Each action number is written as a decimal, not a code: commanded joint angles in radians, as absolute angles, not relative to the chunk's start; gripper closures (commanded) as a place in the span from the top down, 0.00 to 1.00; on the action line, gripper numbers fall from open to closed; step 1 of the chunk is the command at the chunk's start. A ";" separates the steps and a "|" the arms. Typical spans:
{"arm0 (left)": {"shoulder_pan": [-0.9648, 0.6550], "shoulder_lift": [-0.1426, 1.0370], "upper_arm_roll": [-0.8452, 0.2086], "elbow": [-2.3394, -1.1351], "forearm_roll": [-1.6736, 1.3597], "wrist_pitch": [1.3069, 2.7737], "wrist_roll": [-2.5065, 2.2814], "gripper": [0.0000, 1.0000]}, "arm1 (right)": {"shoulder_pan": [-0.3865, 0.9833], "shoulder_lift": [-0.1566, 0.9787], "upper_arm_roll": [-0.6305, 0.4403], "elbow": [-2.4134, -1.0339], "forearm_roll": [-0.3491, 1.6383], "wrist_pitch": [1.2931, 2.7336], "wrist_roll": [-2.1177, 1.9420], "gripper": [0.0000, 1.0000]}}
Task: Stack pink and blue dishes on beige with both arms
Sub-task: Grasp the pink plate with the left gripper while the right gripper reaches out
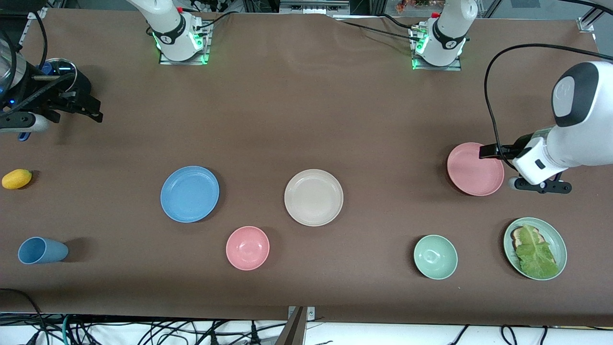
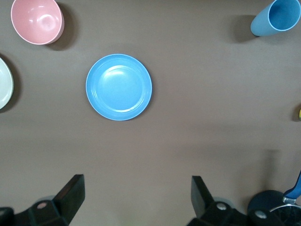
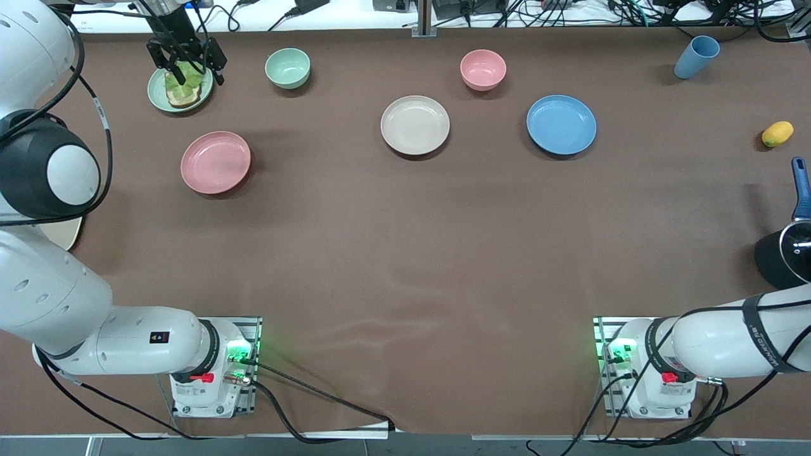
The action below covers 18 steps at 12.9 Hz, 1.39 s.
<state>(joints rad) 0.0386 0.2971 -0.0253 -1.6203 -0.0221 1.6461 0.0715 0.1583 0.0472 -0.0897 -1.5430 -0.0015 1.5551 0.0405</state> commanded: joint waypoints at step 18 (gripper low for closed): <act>0.463 0.482 -0.029 -1.894 -0.423 1.983 0.896 1.00 | 0.124 0.153 -0.089 -1.509 0.051 1.571 0.052 1.00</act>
<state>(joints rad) 0.4472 0.4650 -0.0243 -1.8911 -0.3866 1.9712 0.8604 0.1372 0.1216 -0.0960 -1.5425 0.0245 1.5637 0.0416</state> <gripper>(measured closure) 0.000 0.000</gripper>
